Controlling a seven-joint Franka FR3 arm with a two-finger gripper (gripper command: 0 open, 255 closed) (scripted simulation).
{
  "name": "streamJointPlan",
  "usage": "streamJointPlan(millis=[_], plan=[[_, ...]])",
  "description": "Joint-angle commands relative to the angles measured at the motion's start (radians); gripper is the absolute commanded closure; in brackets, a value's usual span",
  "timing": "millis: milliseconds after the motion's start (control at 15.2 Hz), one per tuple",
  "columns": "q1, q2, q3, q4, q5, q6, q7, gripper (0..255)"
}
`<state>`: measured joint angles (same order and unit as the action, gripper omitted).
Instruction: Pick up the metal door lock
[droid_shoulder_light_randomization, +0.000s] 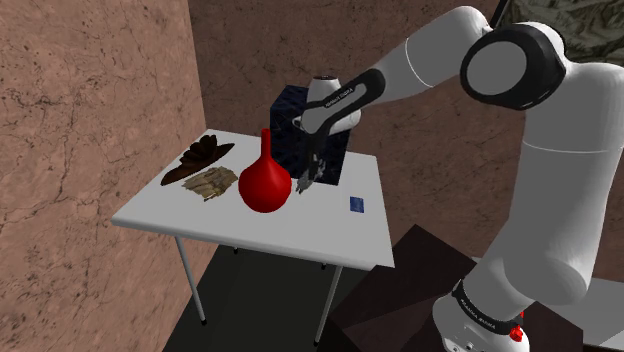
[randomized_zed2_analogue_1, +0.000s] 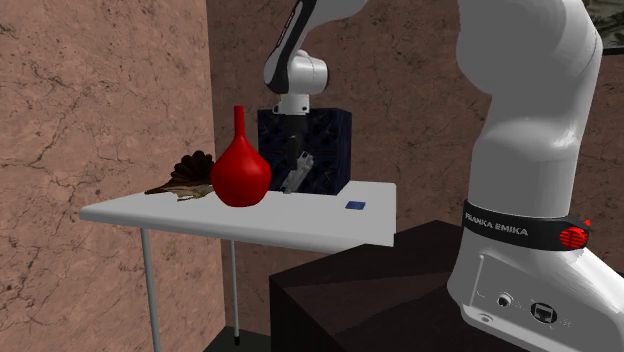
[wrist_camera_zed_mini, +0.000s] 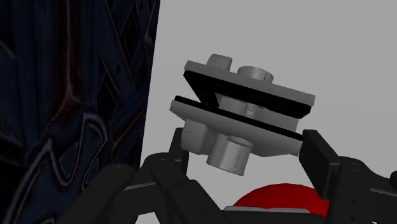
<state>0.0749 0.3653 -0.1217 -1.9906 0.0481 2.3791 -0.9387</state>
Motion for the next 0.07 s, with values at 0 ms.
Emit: streamJointPlan(millis=[0], plan=[[0.000, -0.005, -0.001, 0.002, -0.001, -0.007, 0.000, 255]])
